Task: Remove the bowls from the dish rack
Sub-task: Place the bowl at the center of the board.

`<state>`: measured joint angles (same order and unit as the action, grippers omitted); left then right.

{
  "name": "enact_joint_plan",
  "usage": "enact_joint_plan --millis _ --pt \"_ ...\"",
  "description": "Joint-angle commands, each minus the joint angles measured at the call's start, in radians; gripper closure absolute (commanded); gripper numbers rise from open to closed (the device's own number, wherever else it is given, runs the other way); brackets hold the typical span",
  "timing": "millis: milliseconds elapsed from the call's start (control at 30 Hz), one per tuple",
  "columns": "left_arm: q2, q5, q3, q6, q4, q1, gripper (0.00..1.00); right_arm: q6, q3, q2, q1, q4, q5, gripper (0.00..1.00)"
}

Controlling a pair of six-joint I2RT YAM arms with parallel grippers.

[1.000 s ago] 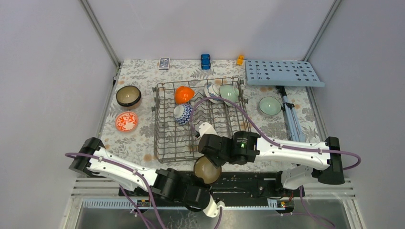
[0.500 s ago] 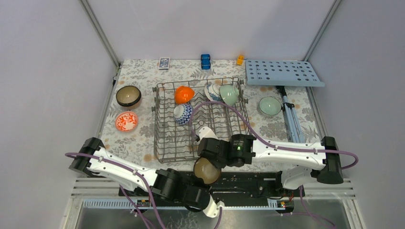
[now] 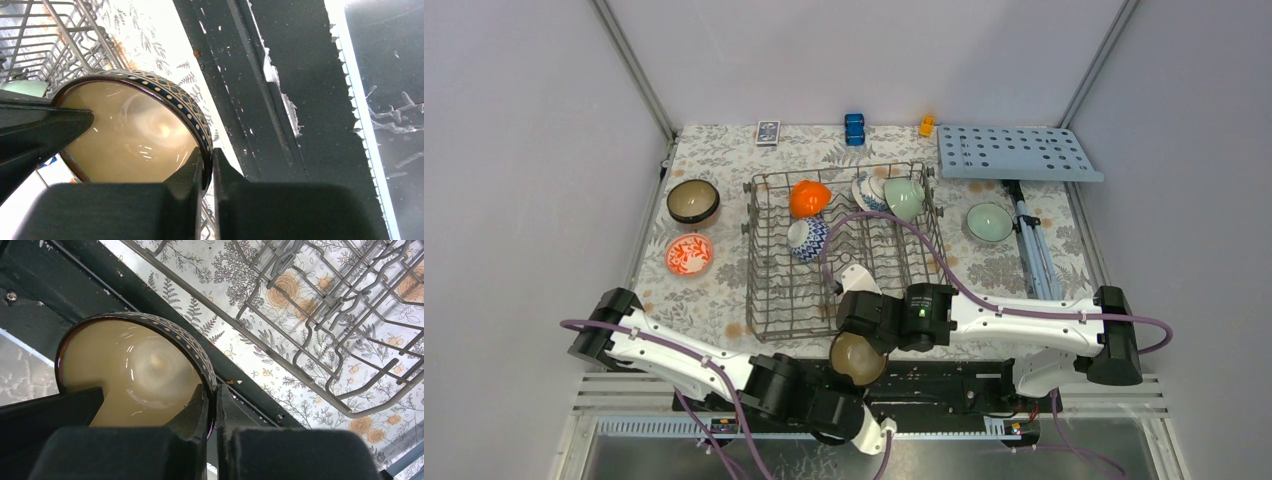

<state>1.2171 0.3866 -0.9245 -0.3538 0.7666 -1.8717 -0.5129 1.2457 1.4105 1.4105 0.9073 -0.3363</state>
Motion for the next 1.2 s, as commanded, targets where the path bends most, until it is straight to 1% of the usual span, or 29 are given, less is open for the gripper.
enact_joint_plan --millis 0,33,67,133,167,200,267,333,367,500,567,633,767,900,967,1000,1033,1100,1167 --pt "-0.041 0.104 -0.023 0.044 -0.056 -0.006 0.7 -0.047 0.001 -0.059 0.009 -0.017 -0.033 1.0" --pt "-0.042 0.12 -0.024 0.06 -0.056 -0.006 0.53 -0.056 -0.001 -0.072 0.01 -0.021 -0.05 1.0" --pt "-0.043 0.142 -0.025 0.076 -0.061 -0.006 0.41 -0.061 -0.001 -0.081 0.01 -0.032 -0.068 1.0" --pt "-0.051 0.193 -0.036 0.116 -0.088 -0.006 0.24 -0.066 0.012 -0.097 0.009 -0.053 -0.105 1.0" --pt "-0.062 0.204 -0.044 0.129 -0.107 -0.007 0.04 -0.065 0.029 -0.097 0.007 -0.057 -0.124 1.0" --pt "-0.075 0.208 -0.049 0.134 -0.128 -0.006 0.02 -0.062 0.051 -0.092 0.005 -0.054 -0.144 1.0" --pt "-0.102 0.234 -0.061 0.149 -0.16 -0.006 0.01 -0.048 0.096 -0.083 -0.007 -0.045 -0.185 1.0" --pt "-0.123 0.273 -0.075 0.169 -0.175 -0.006 0.01 -0.026 0.127 -0.085 -0.051 -0.047 -0.2 1.0" --pt "-0.131 0.294 -0.081 0.18 -0.184 -0.006 0.01 -0.012 0.136 -0.094 -0.092 -0.056 -0.185 1.0" --pt "-0.154 0.341 -0.134 0.26 -0.213 -0.006 0.01 0.04 0.129 -0.154 -0.339 -0.161 -0.078 1.0" --pt "-0.172 0.336 -0.143 0.281 -0.251 -0.006 0.01 0.046 0.132 -0.173 -0.427 -0.186 -0.041 1.0" --pt "-0.193 0.334 -0.131 0.292 -0.298 -0.006 0.01 0.044 0.129 -0.2 -0.495 -0.195 -0.05 1.0" --pt "-0.234 0.408 -0.061 0.274 -0.478 0.0 0.01 0.022 0.095 -0.272 -0.627 -0.189 -0.121 1.0" --pt "-0.261 0.47 0.04 0.257 -0.748 0.046 0.01 -0.013 0.011 -0.384 -0.81 -0.181 -0.122 1.0" --pt "-0.267 0.467 0.072 0.317 -0.832 0.105 0.01 -0.026 -0.046 -0.433 -0.895 -0.18 -0.112 1.0" --pt "-0.269 0.459 0.088 0.376 -0.851 0.147 0.01 -0.034 -0.073 -0.452 -0.937 -0.176 -0.105 1.0" --pt "-0.27 0.447 0.102 0.443 -0.858 0.189 0.01 -0.045 -0.104 -0.47 -0.989 -0.172 -0.094 1.0" --pt "-0.27 0.433 0.136 0.573 -0.86 0.274 0.01 -0.077 -0.17 -0.513 -1.047 -0.177 -0.081 1.0" --pt "-0.268 0.462 0.163 0.698 -0.854 0.313 0.01 -0.119 -0.23 -0.552 -1.092 -0.18 -0.082 1.0"
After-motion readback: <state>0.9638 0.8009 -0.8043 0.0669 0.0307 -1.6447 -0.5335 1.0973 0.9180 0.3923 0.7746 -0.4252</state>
